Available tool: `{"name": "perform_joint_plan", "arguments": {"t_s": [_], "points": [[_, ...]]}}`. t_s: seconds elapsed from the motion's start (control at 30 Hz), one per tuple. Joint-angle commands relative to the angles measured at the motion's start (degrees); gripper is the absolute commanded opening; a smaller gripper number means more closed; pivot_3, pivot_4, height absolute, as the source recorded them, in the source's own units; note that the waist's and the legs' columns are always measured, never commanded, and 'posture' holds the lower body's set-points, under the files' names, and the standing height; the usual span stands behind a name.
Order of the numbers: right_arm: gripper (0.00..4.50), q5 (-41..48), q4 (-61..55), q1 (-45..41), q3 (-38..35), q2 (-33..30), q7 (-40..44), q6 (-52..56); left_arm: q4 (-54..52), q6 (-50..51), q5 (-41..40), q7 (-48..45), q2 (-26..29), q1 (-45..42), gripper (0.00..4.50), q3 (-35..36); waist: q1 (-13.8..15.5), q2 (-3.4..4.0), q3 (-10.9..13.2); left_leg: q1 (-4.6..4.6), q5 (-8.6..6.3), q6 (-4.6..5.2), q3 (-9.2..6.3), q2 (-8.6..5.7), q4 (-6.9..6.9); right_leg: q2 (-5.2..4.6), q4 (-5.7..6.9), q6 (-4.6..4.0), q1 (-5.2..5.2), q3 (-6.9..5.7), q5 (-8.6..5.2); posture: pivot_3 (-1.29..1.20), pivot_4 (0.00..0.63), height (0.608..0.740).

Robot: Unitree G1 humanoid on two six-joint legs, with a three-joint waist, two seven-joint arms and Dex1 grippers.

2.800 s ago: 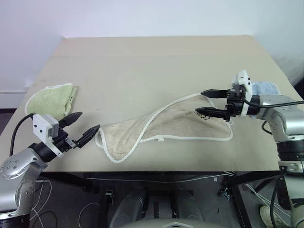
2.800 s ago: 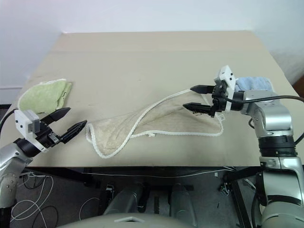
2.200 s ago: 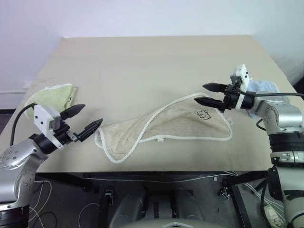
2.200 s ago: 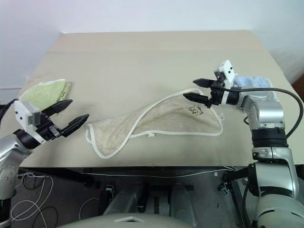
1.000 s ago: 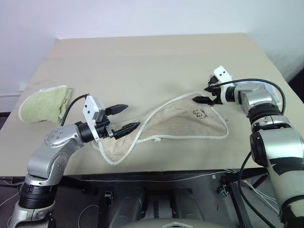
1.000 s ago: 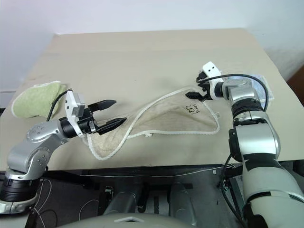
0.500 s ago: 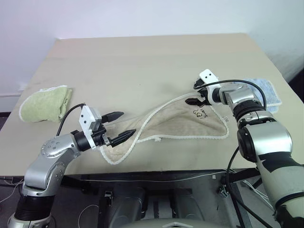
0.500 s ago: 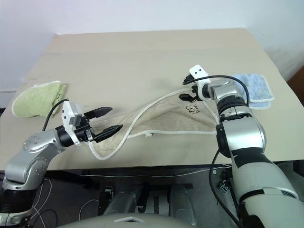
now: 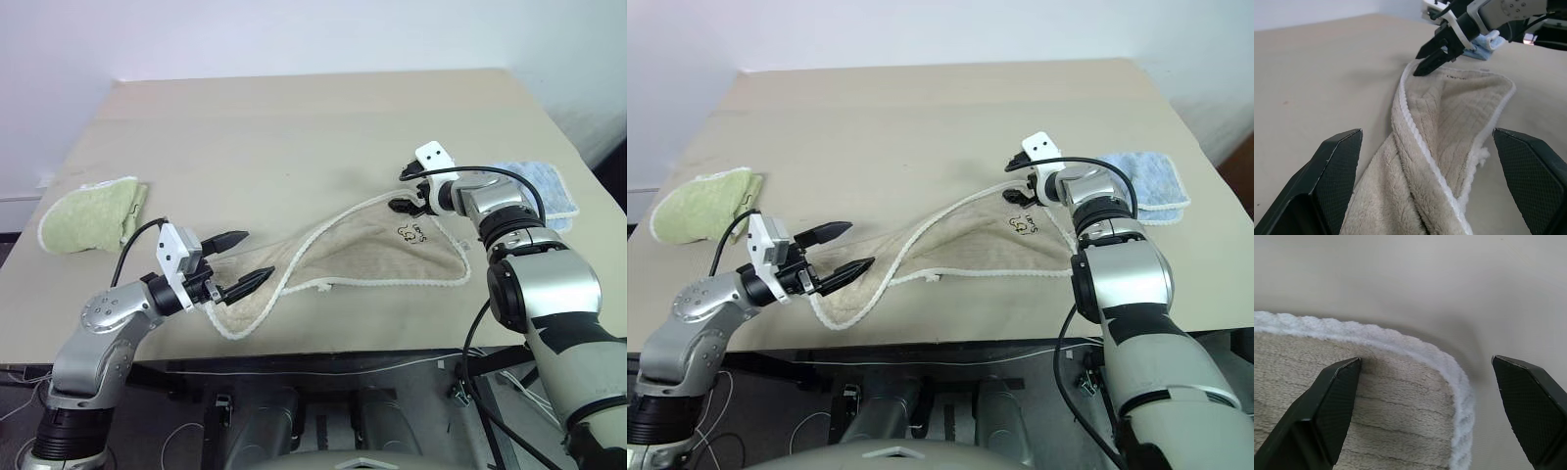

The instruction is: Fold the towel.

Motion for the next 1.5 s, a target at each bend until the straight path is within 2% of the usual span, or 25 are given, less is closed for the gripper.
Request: {"name": "perform_joint_plan", "arguments": {"t_s": [0.03, 0.33, 0.37, 0.6, 0.83, 1.1, 1.3, 1.5], "points": [[3.26, -0.6, -0.2, -1.9, -0.6, 0.0, -1.0, -1.3, -1.6, -1.1, 0.4, 0.4, -0.1, 0.6, 4.50, 0.6, 0.0, 0.00, 0.0, 0.00, 0.00, 0.00, 0.00, 0.00, 0.00, 0.00, 0.00, 0.00, 0.01, 0.00, 0.00, 0.00, 0.150, 0.740], [0.17, -1.3, 0.0, -1.7, -0.7, 0.2, -0.6, -1.4, -1.0, -2.4, 0.7, -0.5, 0.0, 1.5, 4.50, 1.4, -0.1, 0.00, 0.0, 0.01, 0.00, 0.01, 0.00, 0.00, 0.00, 0.00, 0.01, 0.00, 0.01, 0.00, 0.00, 0.00, 0.150, 0.740], [0.01, -1.3, -0.1, -1.7, -0.8, 0.3, -0.8, -1.7, -0.8, -2.5, 0.8, -0.6, 0.1, 1.5, 4.50, 1.5, -0.1, 0.00, 0.0, 0.01, 0.00, 0.01, 0.00, 0.00, 0.00, 0.00, 0.01, 0.00, 0.01, 0.00, 0.00, 0.00, 0.150, 0.740], [0.01, -1.1, -0.9, -2.5, -1.0, -0.4, 0.1, -3.1, -0.4, -2.3, 0.6, -0.7, 0.7, 0.1, 4.50, 1.7, -0.1, 0.01, 0.0, 0.02, -0.01, 0.02, 0.00, 0.00, 0.00, 0.01, 0.01, 0.00, 0.01, 0.00, 0.00, 0.00, 0.150, 0.740], [0.01, 2.3, -4.4, -6.5, -4.3, -4.5, 4.0, -2.7, -0.4, -1.5, 0.2, -0.2, 0.7, -1.4, 4.50, 1.8, -0.1, 0.07, 0.0, 0.02, -0.02, 0.03, 0.01, 0.00, -0.02, 0.01, 0.01, 0.00, -0.01, 0.01, 0.00, 0.00, 0.150, 0.740], [0.01, 8.6, -19.7, -5.2, -9.2, -9.1, 7.4, 4.0, -0.8, 0.5, 1.7, 0.0, 0.7, -2.5, 4.50, -1.3, 0.1, 0.09, 0.1, 0.01, -0.05, 0.06, 0.00, 0.00, -0.03, 0.00, 0.00, 0.00, 0.00, 0.01, 0.00, 0.00, 0.150, 0.740], [0.01, 12.5, -32.8, -2.0, -12.1, -9.0, 3.8, 15.2, 2.2, -2.4, 10.2, 4.6, -2.4, -3.9, 4.50, -7.2, 0.2, 0.14, 0.0, 0.01, -0.05, 0.07, 0.00, 0.00, -0.02, -0.02, 0.01, 0.00, -0.01, 0.03, 0.00, 0.00, 0.150, 0.740], [0.01, 14.0, -40.9, 0.9, -12.2, -8.6, 1.2, 19.3, 1.8, -2.5, 12.4, 5.9, -5.7, -5.6, 4.50, -10.9, 0.4, 0.14, 0.0, -0.05, -0.05, 0.08, 0.00, 0.00, 0.00, -0.03, 0.01, 0.01, -0.04, 0.02, 0.00, 0.00, 0.150, 0.740]]}}
